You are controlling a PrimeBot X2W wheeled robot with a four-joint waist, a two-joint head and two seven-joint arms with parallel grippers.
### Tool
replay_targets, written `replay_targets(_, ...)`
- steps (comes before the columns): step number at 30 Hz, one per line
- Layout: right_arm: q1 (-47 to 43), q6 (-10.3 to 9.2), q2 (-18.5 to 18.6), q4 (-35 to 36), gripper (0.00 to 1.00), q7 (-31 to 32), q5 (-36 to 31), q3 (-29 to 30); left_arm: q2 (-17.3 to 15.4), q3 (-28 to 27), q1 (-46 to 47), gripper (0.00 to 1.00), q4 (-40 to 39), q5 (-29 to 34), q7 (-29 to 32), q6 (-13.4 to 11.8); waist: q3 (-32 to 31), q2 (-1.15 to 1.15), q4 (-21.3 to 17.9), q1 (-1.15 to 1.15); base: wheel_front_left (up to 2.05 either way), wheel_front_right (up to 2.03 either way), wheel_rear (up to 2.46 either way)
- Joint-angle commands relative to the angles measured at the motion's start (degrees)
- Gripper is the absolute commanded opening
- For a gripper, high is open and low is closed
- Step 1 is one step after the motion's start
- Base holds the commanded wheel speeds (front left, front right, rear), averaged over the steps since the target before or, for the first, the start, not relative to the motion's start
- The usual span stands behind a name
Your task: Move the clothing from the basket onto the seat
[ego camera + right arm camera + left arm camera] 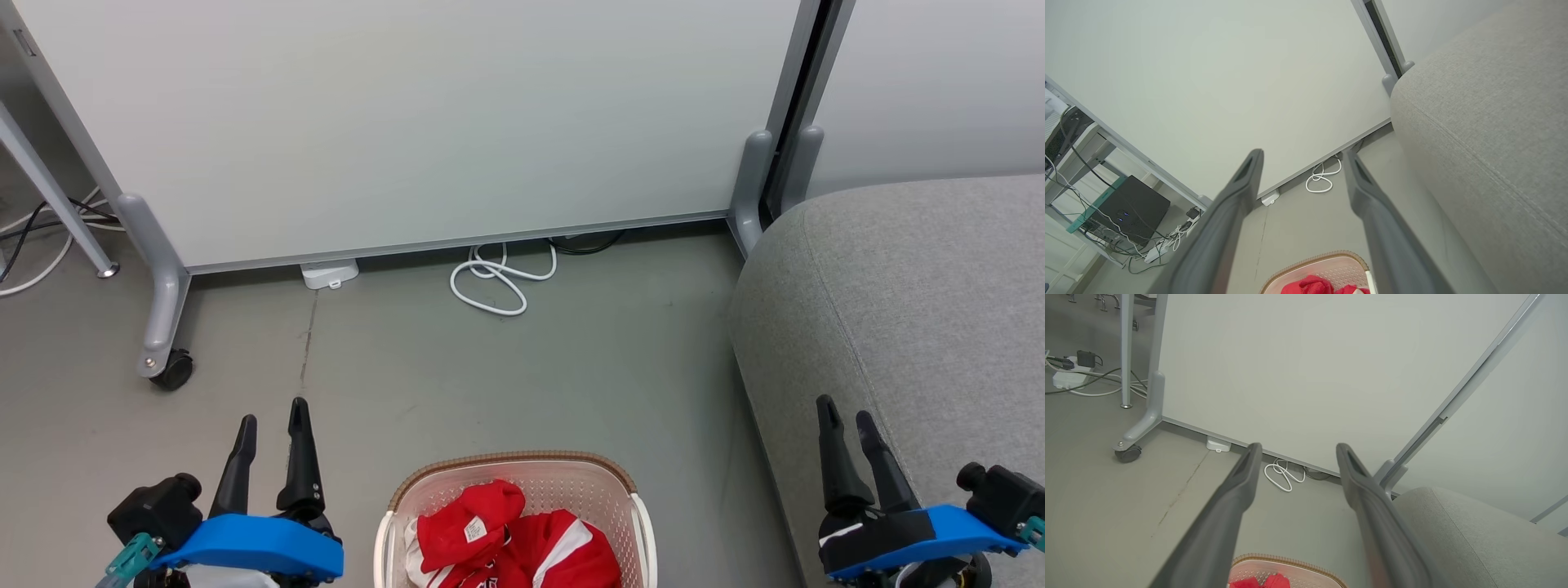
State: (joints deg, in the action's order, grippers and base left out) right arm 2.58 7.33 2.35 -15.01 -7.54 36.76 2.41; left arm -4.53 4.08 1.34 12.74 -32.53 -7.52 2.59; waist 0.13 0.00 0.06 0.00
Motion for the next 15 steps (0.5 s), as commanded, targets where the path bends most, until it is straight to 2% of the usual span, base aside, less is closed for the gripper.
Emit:
replay_targets(1,1.2,0.14,0.4,0.5,1.00,-0.5,-1.5,-0.1,-0.5,0.2,0.6,1.00,-0.7,1.5,-0.5,0.2,0.0,0.00,0.0,0.00,0.00,0.00,0.00)
replay_targets(15,1.4,0.14,0.5,-1.4,1.00,-2.5,-10.3,-0.9,-0.3,1.1,1.2,1.00,-0.2,8.5,-2.5,0.0,0.3,0.00,0.2,0.00,0.00,0.00,0.00)
